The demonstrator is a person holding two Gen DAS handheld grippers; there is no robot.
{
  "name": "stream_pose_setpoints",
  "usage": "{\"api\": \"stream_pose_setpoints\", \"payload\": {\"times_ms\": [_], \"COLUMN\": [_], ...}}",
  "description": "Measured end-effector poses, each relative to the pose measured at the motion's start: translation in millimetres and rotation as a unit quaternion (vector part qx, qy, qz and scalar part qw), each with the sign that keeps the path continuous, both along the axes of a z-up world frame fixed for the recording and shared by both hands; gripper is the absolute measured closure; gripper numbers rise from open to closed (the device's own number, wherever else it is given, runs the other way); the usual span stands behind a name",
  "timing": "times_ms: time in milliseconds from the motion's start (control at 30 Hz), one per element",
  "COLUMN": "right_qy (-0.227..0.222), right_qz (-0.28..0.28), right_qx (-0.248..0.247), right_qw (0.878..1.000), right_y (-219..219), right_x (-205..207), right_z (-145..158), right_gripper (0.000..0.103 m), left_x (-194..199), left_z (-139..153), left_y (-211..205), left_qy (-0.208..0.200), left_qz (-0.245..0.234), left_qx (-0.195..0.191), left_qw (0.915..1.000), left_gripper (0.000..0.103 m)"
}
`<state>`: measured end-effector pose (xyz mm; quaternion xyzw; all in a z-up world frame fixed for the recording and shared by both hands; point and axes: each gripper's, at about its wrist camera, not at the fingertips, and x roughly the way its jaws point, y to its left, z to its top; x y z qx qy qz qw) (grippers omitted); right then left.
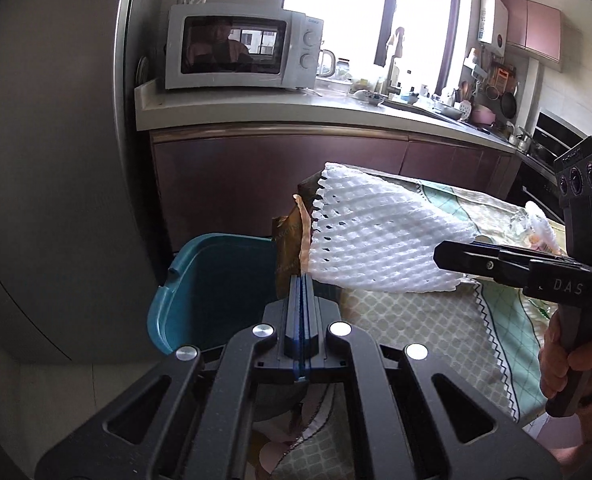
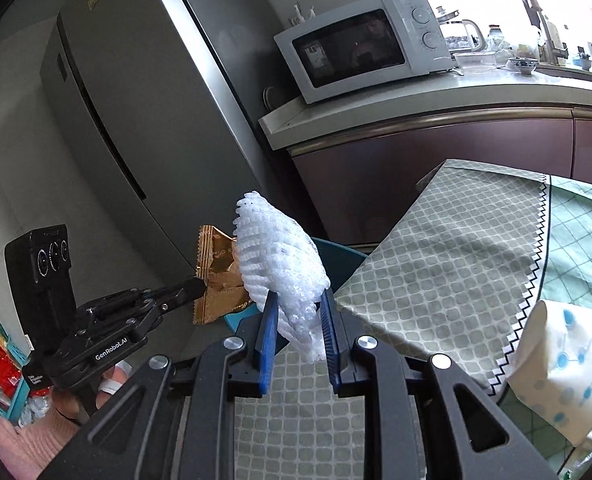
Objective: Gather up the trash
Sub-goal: 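Carry the foam net and wrapper with the right gripper to the teal bin, then open the right gripper to drop the net and wrapper into the bin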
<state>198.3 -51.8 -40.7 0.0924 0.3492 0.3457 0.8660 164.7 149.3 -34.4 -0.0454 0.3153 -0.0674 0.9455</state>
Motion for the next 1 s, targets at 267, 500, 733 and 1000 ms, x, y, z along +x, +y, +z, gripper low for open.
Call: {"api": "stream_pose_setpoints", "payload": {"times_ms": [267, 500, 733, 1000], "right_qy": [0.02, 0.038, 0.057, 0.063], "right_qz": [0.017, 0.02, 0.02, 0.016], "right_qx": [-0.06, -0.115, -0.127, -0.114], "right_qw": [0.998, 0.992, 0.99, 0.991], "right_y": [46.9, 78.8, 90.2, 81.9], "right_x": [26.5, 43.4, 55.9, 58.5], "right_z": [-16.3, -36.2, -47.5, -49.2], "right_gripper": [0.083, 0.081, 0.076, 0.075], "left_x": [38.8, 70.9, 90.3, 87.6], "left_z": [-44.2, -77.9, -99.5, -103.1], "left_y": [25.0, 37.2, 39.8, 30.9], "left_qy": [0.043, 0.077, 0.092, 0.083], "left_qz": [0.028, 0.046, 0.056, 0.058], "left_qx": [-0.009, -0.004, -0.002, 0.015], "left_qw": [0.9987, 0.9959, 0.9942, 0.9948], "left_gripper": [0.102, 0.101, 0.099, 0.083]}}
